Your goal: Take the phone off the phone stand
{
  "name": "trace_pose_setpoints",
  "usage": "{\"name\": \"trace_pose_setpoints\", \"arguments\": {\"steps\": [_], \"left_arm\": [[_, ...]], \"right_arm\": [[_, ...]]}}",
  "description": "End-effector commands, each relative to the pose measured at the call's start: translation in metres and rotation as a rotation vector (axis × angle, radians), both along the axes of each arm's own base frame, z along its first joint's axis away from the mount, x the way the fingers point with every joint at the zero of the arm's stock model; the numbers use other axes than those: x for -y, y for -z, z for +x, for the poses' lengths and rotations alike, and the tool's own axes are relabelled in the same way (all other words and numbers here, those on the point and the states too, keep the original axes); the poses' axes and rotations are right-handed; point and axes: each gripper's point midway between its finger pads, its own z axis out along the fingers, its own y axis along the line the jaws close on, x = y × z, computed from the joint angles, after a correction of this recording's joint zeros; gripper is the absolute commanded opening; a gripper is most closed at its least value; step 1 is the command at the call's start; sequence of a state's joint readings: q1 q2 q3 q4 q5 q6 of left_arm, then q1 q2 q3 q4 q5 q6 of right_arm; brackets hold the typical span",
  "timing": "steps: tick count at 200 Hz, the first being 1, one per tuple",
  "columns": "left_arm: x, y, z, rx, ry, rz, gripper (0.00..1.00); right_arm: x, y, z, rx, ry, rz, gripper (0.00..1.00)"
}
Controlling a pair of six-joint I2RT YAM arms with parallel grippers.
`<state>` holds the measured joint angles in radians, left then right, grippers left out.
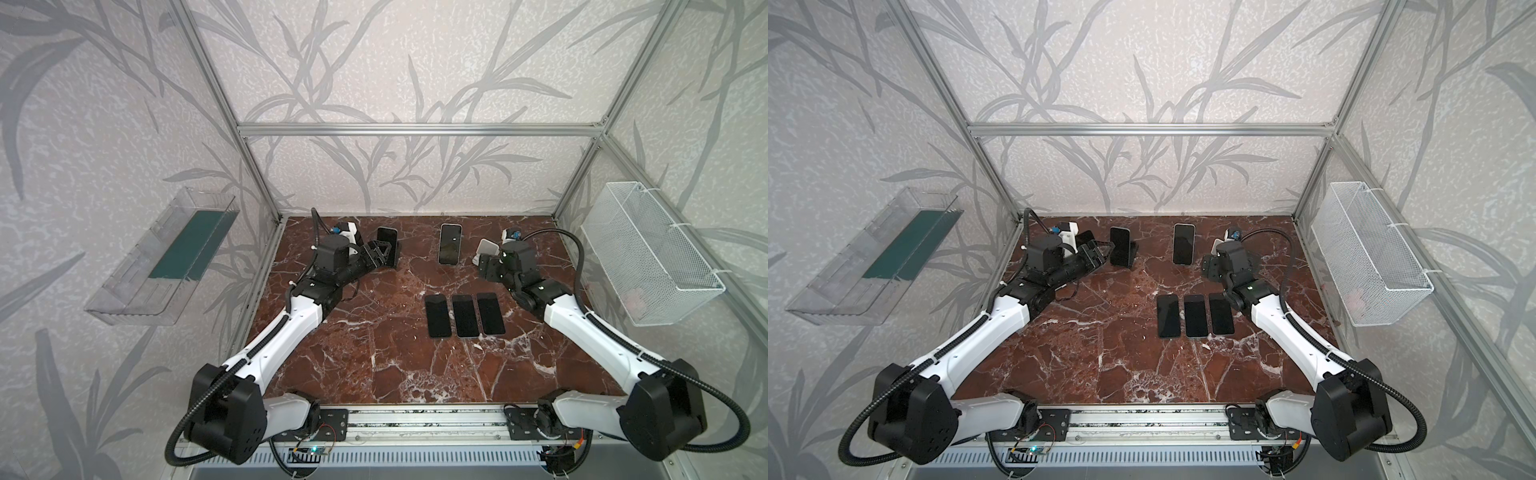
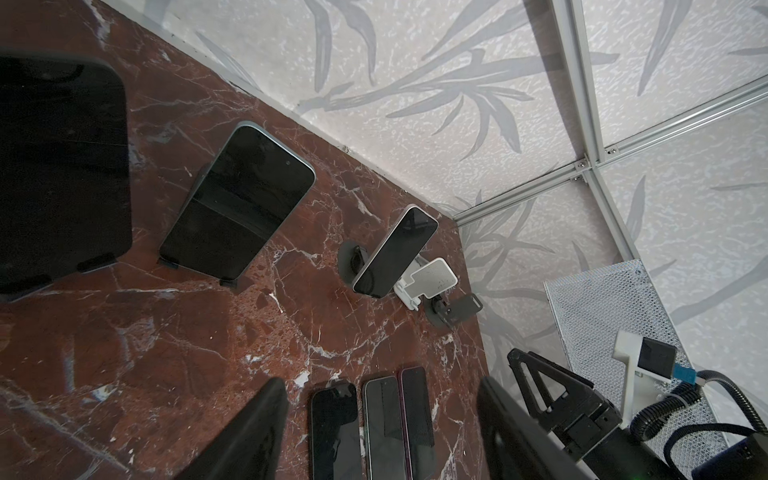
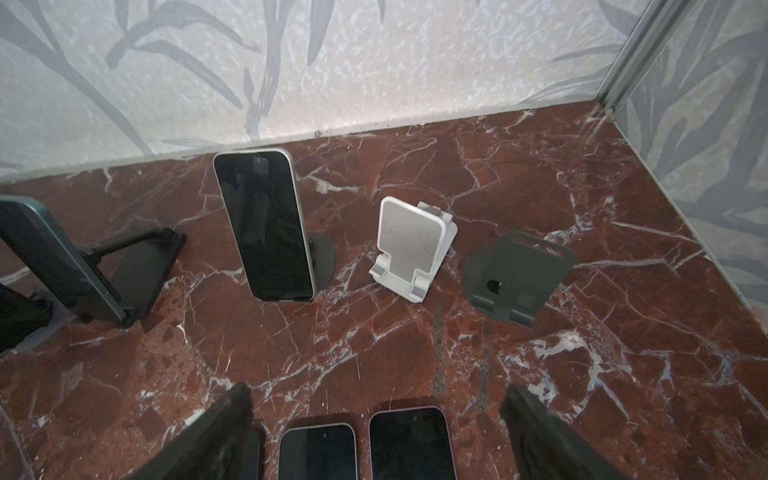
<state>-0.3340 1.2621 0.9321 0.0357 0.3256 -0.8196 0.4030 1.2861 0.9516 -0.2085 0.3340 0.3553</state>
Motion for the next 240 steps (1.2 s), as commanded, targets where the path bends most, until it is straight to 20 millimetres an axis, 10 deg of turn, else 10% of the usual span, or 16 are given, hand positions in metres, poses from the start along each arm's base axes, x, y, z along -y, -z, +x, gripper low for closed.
{"name": "trace_pose_setpoints", "arguments": {"steps": [1, 56, 76, 118, 240], "left_arm": [[-0.002, -0.020, 0.001, 0.050, -0.018, 0.012, 0.73], [-0.016, 0.000, 0.005, -0.012, -0.108, 0.028, 0.81], [-0.019, 0.001, 0.006, -0.021, -0.132, 0.023, 0.99], [-0.023, -0.003, 0.004, -0.007, -0.154, 0.001, 0.99], [-0.017, 0.001, 0.011, -0.043, -0.112, -0.109, 0.94]], "right_arm": [[-0.001, -0.012, 0.003, -0.010, 0.043, -0.016, 0.94], [-0.048, 0.018, 0.005, -0.066, 0.025, -0.003, 0.98], [-0.059, 0.012, 0.013, -0.053, 0.019, 0.008, 0.98], [-0.071, -0.004, 0.014, -0.036, -0.015, -0.021, 0.99], [-0.071, 0.008, -0.056, -0.016, -0.122, 0.112, 0.97]]}}
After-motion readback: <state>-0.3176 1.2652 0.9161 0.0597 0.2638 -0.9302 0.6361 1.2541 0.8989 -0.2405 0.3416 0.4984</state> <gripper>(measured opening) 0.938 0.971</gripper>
